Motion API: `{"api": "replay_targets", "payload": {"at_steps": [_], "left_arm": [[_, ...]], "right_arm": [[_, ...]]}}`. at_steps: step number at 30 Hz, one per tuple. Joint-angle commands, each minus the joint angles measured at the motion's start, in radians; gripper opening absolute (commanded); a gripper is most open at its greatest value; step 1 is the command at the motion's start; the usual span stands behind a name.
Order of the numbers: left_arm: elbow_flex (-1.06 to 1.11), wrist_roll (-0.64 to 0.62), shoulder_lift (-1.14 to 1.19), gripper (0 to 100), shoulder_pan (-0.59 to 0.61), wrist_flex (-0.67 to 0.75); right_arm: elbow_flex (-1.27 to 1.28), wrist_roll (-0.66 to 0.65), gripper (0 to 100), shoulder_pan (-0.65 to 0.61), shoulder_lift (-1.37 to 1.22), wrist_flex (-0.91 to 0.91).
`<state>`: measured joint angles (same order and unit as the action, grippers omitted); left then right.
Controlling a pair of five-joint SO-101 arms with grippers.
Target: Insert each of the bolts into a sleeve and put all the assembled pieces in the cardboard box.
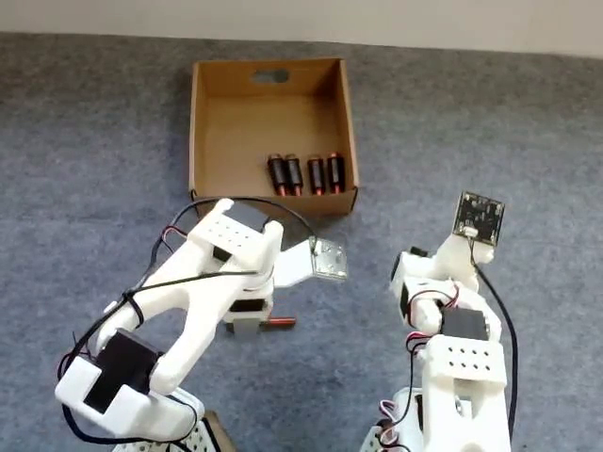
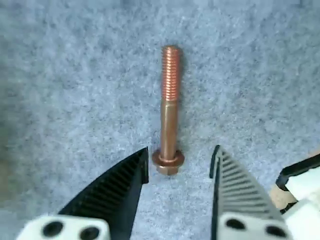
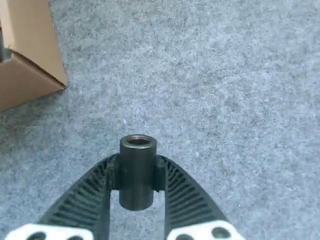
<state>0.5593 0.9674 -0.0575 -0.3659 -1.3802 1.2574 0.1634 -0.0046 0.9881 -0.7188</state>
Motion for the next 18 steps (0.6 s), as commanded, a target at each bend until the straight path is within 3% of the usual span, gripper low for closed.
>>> {"api": "replay_targets", "payload": {"at_steps": [1,5,10,18], "left_arm": [[-0.085,-0.069,-0.018,22,-0.008,-0.043],[-0.154,-0.210,-0.018,20,-0.018,-0.193],[-0.044,-0.250,-0.019,12,-0.019,-0.216],[0.136,-0.275,-0.019,11,-0.019,-0.029]], "right_arm": [[-0.004,0.011,0.5,-0.008,0.018,0.019],[-0.004,0.011,0.5,-0.008,0.018,0.019],[-0.005,0.011,0.5,-0.008,0.018,0.021],[-0.007,0.011,0.5,-0.008,0.018,0.021]]}}
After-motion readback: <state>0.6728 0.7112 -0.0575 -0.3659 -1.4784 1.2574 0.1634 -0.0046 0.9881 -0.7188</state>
